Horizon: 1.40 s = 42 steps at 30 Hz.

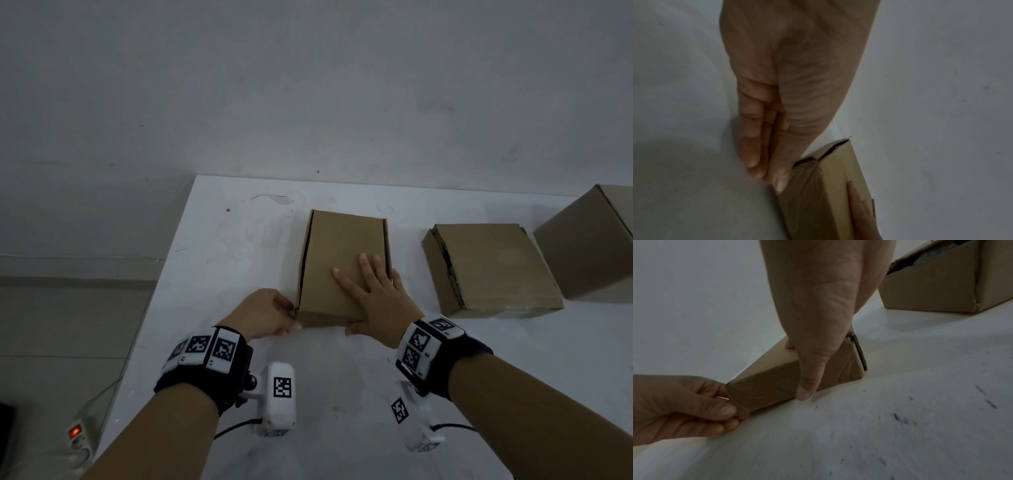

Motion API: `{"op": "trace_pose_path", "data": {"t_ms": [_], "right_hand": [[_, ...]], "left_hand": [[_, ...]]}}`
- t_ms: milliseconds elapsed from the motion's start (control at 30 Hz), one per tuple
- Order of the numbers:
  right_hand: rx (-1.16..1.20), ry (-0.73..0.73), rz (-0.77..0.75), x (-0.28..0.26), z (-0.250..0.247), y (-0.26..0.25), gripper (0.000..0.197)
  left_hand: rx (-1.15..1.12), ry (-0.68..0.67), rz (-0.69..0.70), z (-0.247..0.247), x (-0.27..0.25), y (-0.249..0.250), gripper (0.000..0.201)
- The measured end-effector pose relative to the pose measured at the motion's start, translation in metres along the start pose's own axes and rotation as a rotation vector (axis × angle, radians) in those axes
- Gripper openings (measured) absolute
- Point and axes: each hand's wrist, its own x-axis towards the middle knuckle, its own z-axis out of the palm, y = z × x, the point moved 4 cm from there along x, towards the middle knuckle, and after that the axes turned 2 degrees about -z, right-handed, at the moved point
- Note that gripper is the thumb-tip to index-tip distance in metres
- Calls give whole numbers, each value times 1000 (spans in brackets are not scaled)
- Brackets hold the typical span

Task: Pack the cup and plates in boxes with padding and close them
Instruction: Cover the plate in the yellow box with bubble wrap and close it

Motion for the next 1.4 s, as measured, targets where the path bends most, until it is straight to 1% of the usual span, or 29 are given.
{"op": "trace_pose_path", "data": {"t_ms": [100,167,233,300,333,400,433,467,500,533,633,733,833,867,900,933,967,1000,1033,1067,1100,1133,1200,1300,1400], "right_hand": [[-3,8,-2,0,1,0,104],[-2,8,-3,1,1,0,104],[2,12,-2,1,1,0,104],[-3,14,-2,1,2,1,105],[-4,13,-4,1,3,1,105],[0,10,-19,1,2,2,107],[4,6,-29,1,2,5,109],[12,3,-32,-1,1,8,111],[24,5,-22,-3,1,13,113],[40,11,2,-6,1,19,114],[73,30,42,-13,4,35,113],[61,12,20,-12,7,35,106],[82,11,26,-11,6,33,102],[103,9,26,-11,6,34,102],[145,3,28,-12,7,35,103],[202,-2,37,-12,8,36,106],[259,-1,50,-12,8,37,108],[303,5,63,-11,8,37,109],[326,16,74,-11,8,36,110],[330,31,83,-11,9,35,111],[325,46,93,-10,10,35,113],[323,60,100,-10,10,35,115],[326,73,98,-9,10,34,116],[362,58,91,-8,9,34,117],[417,61,107,-8,7,39,122]], "left_hand": [[132,75,98,-3,1,3,36],[289,166,197,-6,0,7,38],[401,253,285,-9,-2,11,49],[474,286,376,-9,-2,15,72],[504,277,423,-7,-2,17,86],[550,211,511,-4,1,21,113],[579,169,551,-3,2,24,122],[614,130,586,-2,4,26,127],[653,97,614,-1,7,27,127],[681,73,640,-1,9,28,123],[657,56,693,1,12,28,107],[609,40,670,1,18,28,105],[550,-48,568,-4,22,37,103],[520,-79,523,-7,22,43,98],[484,-78,487,-10,22,49,86],[436,-39,472,-14,22,57,68],[397,32,463,-18,23,64,53],[378,114,455,-21,25,70,47],[379,176,440,-21,28,74,51],[382,202,419,-19,32,76,62],[385,196,392,-16,37,76,72],[384,182,372,-12,41,77,79],[374,177,346,-9,45,76,82],[342,208,328,-9,48,71,83],[336,221,341,-8,48,69,83]]}}
